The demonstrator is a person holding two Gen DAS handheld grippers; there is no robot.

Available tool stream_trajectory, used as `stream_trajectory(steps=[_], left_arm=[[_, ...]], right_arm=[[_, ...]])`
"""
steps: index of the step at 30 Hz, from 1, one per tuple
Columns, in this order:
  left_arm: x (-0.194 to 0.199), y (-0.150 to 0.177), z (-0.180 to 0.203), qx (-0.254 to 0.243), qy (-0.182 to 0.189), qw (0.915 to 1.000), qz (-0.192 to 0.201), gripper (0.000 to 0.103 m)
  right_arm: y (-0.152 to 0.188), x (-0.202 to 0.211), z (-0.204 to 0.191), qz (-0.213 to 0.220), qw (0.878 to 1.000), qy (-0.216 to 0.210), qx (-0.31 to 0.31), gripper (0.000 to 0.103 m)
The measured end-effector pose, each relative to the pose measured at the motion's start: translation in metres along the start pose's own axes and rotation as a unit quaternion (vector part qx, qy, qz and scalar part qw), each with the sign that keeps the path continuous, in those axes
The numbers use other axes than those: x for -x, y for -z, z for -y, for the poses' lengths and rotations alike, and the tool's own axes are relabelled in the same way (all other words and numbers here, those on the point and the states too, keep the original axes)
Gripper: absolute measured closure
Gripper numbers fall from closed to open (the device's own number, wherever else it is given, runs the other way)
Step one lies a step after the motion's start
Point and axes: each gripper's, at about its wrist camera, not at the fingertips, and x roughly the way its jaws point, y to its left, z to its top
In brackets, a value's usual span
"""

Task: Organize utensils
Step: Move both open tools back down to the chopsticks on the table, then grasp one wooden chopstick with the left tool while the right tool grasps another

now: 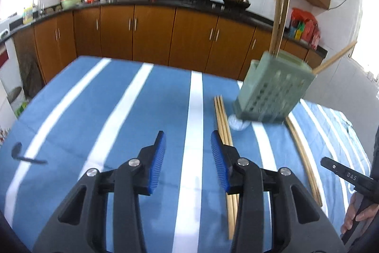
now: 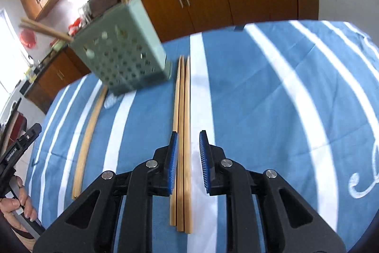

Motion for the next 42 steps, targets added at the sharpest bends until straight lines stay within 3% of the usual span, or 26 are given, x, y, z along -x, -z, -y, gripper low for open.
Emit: stream_trajectory(steps=[5,11,16,21,29,42], left_arm=[[-0.012,0.011,0.007,-0.006,0.004,0.9997,-0.024,0.064],[-0.023,0.015,0.018,-0.015,0.017,0.9989,-0.041,0.064],[-0.038,0.019,0.026,-0.021,0.037,0.9968,-0.068,0.072],[-0.051,0.027,0.034,-0.031,0.055,0.9931,-0.099,0.085],[-0.058,0.034,0.041,-0.039,0.071,0.9899,-0.117,0.086],[-0.063,0.035,0.055,-0.087,0.029,0.9893,-0.113,0.086]], right_arm=[[0.010,-0.020,-0.009,-0.018,0.999,0.020,0.020,0.092],[0.010,-0.019,-0.013,-0.015,0.999,0.028,0.033,0.092],[0.008,-0.017,-0.010,0.000,0.997,0.067,0.034,0.095],[0.006,-0.018,-0.003,0.004,0.998,0.066,0.022,0.095],[0.006,-0.018,-0.003,0.006,0.997,0.067,0.028,0.095],[0.008,-0.017,-0.009,0.004,0.996,0.076,0.045,0.095]])
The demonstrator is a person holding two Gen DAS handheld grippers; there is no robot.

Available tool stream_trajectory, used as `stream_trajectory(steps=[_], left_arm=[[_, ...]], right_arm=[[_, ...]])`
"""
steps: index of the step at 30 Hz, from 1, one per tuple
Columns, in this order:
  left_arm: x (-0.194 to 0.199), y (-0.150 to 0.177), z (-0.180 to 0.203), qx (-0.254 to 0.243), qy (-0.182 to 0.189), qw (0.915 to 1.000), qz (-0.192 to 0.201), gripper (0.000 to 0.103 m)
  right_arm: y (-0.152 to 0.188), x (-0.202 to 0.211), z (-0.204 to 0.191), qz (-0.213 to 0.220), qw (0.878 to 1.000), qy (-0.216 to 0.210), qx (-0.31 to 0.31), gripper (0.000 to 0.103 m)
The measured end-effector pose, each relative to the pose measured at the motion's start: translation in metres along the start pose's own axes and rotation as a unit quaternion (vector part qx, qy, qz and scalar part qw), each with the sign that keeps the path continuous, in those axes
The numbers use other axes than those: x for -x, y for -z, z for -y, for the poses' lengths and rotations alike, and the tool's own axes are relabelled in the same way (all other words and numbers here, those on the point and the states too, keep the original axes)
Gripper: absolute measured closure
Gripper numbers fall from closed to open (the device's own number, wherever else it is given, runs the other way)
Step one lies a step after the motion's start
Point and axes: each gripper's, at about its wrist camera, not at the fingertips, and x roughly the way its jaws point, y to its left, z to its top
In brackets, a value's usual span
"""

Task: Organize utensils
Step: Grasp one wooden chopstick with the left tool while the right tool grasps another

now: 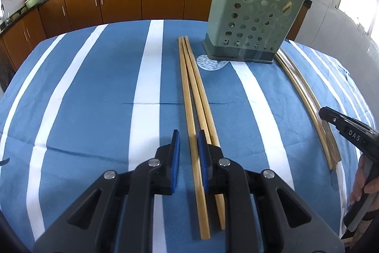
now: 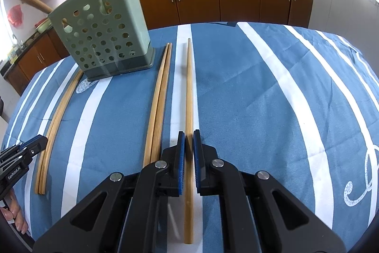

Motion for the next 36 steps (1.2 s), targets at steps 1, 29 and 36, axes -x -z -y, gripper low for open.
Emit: stream_trajectory(steps=[1,29,36], left_arm=[[-0.001,0.000,0.001,-0.001,-0.004,1.0000,0.002,0.087],[-0.004,-0.013,-0.064,0.076,-0.047,0.9959,0.014,0.094],[-0.003,-0.013,-0.066,0.079,-0.043,0.9959,0.015,0.093]], right_arm=[[0.001,0.000,-0.001,0.000,1.000,-0.002,0.001,0.095],[-0.004,-0.003,0.008,0.006,1.000,0.017,0.000,0.094],[-0.004,-0.003,0.008,0.006,1.000,0.017,0.000,0.094]])
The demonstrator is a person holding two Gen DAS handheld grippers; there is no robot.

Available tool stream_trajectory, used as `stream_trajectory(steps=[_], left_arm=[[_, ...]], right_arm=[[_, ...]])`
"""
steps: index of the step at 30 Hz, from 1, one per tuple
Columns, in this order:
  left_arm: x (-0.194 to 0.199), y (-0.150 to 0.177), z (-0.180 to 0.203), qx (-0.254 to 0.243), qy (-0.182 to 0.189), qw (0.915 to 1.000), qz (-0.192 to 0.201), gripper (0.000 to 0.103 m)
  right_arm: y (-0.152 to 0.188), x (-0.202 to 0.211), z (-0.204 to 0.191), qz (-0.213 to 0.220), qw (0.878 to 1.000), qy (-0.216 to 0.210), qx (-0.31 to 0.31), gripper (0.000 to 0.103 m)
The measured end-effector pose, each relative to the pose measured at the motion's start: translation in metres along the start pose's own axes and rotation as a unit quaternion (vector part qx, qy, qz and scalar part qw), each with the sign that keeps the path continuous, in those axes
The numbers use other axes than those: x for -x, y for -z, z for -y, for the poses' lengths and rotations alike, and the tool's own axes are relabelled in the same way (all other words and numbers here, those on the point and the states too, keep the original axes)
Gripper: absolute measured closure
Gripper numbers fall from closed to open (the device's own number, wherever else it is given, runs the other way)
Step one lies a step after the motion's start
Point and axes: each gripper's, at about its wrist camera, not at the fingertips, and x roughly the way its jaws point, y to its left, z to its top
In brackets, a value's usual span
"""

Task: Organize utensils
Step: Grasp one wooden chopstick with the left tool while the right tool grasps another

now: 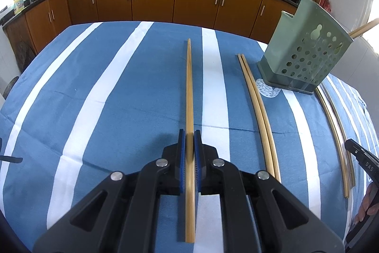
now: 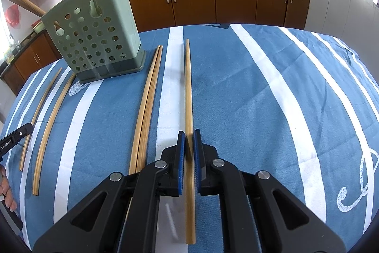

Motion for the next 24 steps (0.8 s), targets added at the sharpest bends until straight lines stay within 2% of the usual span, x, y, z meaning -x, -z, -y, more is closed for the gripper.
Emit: stream_trajectory(steps=[24], left_arm=[[0.0001,0.0002,0.0011,0.002,0.001,1.0000,0.000,0.093]], right_arm=[[0.0001,0.0006,0.0002,0.000,1.000,0.000,0.000,0.094]])
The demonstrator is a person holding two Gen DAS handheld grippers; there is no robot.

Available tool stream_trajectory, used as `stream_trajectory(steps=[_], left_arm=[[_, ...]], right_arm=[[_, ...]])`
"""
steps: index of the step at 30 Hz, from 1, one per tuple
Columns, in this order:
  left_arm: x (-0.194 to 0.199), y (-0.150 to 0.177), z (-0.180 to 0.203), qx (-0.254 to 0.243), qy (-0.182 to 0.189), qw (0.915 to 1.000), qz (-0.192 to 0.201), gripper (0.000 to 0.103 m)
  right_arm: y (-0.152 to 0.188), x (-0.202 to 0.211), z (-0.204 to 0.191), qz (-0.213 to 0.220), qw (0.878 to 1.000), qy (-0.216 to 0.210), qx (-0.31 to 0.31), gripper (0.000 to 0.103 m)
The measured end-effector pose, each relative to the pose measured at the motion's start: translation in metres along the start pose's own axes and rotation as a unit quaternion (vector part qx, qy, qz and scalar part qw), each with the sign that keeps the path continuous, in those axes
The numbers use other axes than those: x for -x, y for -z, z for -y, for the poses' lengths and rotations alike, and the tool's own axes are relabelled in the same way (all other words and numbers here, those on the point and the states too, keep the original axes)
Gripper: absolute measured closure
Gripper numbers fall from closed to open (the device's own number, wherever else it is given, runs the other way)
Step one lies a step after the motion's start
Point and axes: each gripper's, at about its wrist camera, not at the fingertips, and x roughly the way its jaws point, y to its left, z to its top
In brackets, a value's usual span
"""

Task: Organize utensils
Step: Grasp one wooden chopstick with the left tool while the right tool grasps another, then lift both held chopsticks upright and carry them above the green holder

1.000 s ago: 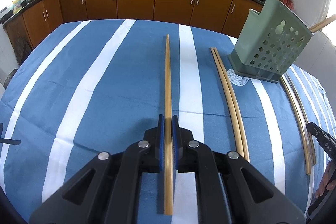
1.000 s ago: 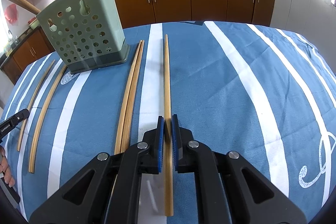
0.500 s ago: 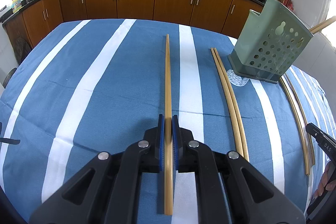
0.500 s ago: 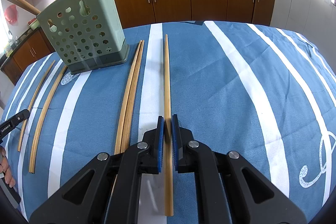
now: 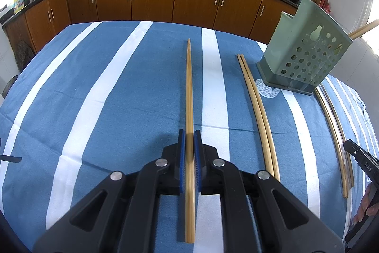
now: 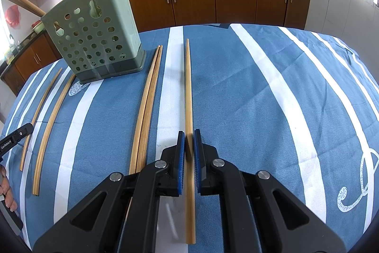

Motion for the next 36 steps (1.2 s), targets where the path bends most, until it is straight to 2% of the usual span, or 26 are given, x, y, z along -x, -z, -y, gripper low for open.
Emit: stream_trajectory(steps=[6,21,24,32,36], left_arm=[[0.006,0.009,0.008,-0.029,-0.007,0.9995,-0.003,0.093],[0.010,0.014,0.012,-0.051,-0.009,0.9987,-0.003,0.095],[0.019,0.013,0.011,-0.049,0.000,0.9987,0.011,0.095],[0.062,-0.002,0.016,-0.041,0.026,0.9954,0.083,0.095],[0.080,-0.010,0.017,-0.031,0.034,0.9926,0.112,0.095]], right_arm=[[0.004,0.003,0.002,0.000,1.000,-0.003,0.000,0.094],[0.004,0.005,0.003,0.004,1.000,-0.005,-0.001,0.095],[0.005,0.018,0.007,0.034,0.999,-0.009,-0.007,0.095],[-0.006,0.060,0.016,0.121,0.992,-0.029,-0.029,0.095],[-0.012,0.071,0.014,0.150,0.988,-0.036,-0.028,0.095]])
